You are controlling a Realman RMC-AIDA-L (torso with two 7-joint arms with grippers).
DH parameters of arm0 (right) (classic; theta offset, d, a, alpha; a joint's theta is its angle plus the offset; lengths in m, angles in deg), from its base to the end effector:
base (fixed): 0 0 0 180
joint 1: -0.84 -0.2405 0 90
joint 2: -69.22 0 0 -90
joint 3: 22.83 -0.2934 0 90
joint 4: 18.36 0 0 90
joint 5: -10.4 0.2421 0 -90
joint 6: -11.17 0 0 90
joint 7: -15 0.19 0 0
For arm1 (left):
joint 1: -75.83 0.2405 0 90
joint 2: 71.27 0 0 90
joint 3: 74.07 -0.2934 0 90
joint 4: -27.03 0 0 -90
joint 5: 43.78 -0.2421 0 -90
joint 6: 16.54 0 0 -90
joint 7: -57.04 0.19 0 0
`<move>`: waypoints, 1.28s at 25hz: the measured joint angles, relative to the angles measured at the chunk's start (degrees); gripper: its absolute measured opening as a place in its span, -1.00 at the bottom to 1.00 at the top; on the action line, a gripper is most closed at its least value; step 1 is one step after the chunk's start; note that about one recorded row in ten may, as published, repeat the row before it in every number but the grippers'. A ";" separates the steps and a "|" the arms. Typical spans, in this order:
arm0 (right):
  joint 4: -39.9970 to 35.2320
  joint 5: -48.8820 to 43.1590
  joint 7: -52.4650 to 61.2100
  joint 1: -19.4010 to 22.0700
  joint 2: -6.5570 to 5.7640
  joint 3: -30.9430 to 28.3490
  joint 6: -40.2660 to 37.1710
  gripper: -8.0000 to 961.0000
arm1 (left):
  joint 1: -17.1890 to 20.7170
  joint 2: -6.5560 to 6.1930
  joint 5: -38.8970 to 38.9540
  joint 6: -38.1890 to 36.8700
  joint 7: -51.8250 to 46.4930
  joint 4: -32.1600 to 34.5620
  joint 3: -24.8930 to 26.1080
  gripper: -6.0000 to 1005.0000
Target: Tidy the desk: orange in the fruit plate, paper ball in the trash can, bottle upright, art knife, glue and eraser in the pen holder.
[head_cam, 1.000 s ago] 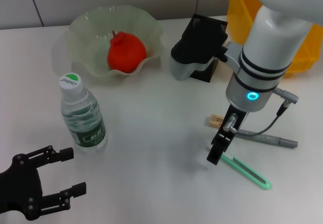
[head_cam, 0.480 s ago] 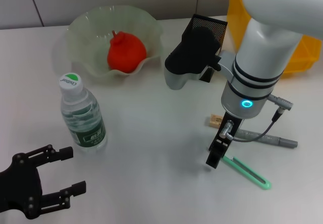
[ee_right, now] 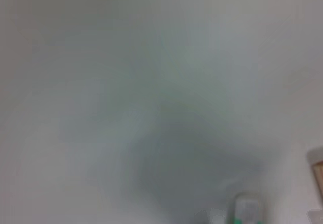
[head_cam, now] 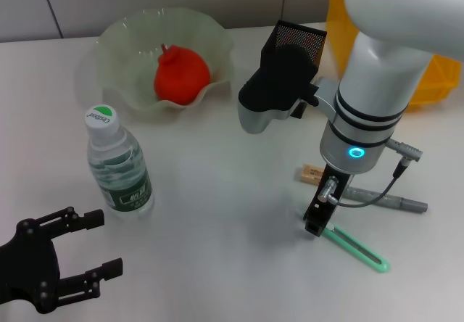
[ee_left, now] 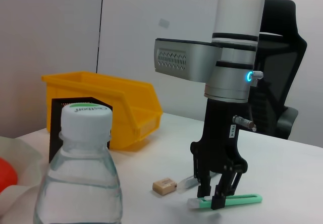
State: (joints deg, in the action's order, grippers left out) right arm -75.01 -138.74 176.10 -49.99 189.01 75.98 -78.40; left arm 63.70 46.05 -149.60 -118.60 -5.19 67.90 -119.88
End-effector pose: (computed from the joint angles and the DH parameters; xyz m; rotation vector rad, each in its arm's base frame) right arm 0.1976 0.3969 -0.1382 -2.5818 0.9144 -1.0176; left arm -0.3481 0.2713 -0.0352 -2.7411 -0.4167 -0.7992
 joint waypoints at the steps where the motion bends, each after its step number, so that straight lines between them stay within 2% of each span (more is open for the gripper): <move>1: 0.04 0.00 0.00 0.01 0.00 -0.01 0.12 0.05 | 0.00 0.02 0.00 0.01 0.00 0.00 0.01 0.54; 2: 0.13 0.00 0.00 0.02 0.00 -0.02 0.26 -0.11 | 0.00 0.03 0.00 0.01 0.00 0.00 0.01 0.54; 7: 0.31 -0.07 0.00 0.21 0.00 -0.23 0.88 -0.33 | 0.00 0.10 0.00 0.05 0.00 0.00 0.03 0.54; 13: 0.49 -0.14 0.00 0.38 0.00 -0.06 0.99 -0.35 | 0.00 0.11 0.00 0.53 0.00 0.00 0.03 0.54; 18: 0.17 -0.11 -0.06 0.63 -0.01 -0.27 0.64 -0.61 | 0.00 0.11 0.00 0.72 0.00 0.00 0.03 0.54; 22: -3.81 -0.32 -0.35 1.76 -0.36 -2.15 -0.96 -0.62 | 0.00 0.11 0.04 0.73 0.00 0.00 0.03 0.54; 23: -8.05 -1.23 -1.04 2.62 -0.52 -5.17 -2.78 -0.62 | 0.00 0.11 0.07 0.73 0.00 0.00 0.03 0.54; 24: -8.05 -1.23 -1.04 2.62 -0.52 -5.17 -2.78 -0.62 | 0.00 0.11 0.07 0.73 0.00 0.00 0.03 0.54; 25: -13.22 -2.91 -2.05 3.49 -0.64 -9.25 -5.08 -0.62 | -0.01 0.11 0.08 0.73 0.00 0.00 0.03 0.54; 27: -16.09 -3.94 -2.76 4.01 -0.64 -11.61 -6.23 -0.62 | 0.00 0.11 0.09 0.73 0.00 0.00 0.07 0.54; 28: -22.03 -5.57 -4.13 4.99 -0.67 -16.47 -7.28 -0.62 | 0.04 0.10 0.15 0.72 0.01 0.00 0.10 0.54; 29: -22.03 -5.57 -4.13 4.99 -0.67 -16.47 -7.28 -0.62 | 0.04 0.10 0.15 0.72 0.01 0.00 0.10 0.54; 32: -29.52 -6.04 -6.38 6.76 -0.67 -22.60 -5.93 -0.62 | 0.15 0.17 0.29 0.72 0.11 0.00 0.17 0.54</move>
State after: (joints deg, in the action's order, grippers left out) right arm -104.53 -144.78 169.72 -43.24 188.34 53.37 -84.34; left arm 63.86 46.21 -149.31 -117.88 -5.08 67.90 -119.71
